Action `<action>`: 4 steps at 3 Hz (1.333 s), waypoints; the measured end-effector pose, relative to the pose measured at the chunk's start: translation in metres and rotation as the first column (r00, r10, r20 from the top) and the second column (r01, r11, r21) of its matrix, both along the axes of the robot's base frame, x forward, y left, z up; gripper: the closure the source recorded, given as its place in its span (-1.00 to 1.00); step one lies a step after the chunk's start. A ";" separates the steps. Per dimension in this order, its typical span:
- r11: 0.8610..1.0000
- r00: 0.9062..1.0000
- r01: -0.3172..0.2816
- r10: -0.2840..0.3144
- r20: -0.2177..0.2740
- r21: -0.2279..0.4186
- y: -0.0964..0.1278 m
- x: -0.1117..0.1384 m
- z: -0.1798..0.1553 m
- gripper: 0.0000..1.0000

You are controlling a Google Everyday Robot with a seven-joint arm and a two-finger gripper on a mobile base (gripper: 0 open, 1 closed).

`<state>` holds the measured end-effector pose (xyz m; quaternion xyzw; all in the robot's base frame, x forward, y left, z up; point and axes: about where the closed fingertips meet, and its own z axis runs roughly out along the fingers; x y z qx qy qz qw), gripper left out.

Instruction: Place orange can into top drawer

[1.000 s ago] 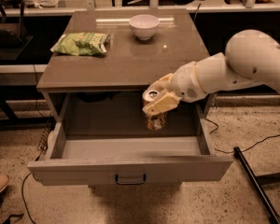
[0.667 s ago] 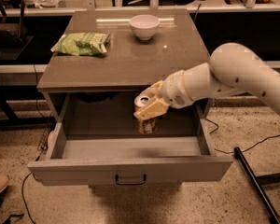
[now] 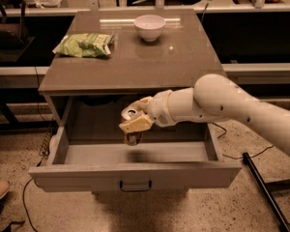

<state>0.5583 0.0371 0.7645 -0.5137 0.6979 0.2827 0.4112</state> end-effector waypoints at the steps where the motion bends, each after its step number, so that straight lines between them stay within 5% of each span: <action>1: 1.000 1.000 0.019 -0.019 0.010 0.015 0.021 0.002 -0.015 1.00; 4: 0.996 0.997 0.055 -0.058 0.044 0.065 0.046 0.007 -0.043 1.00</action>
Offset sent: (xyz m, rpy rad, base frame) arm 0.0049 0.0500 -0.0437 0.0467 -0.0167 -0.0318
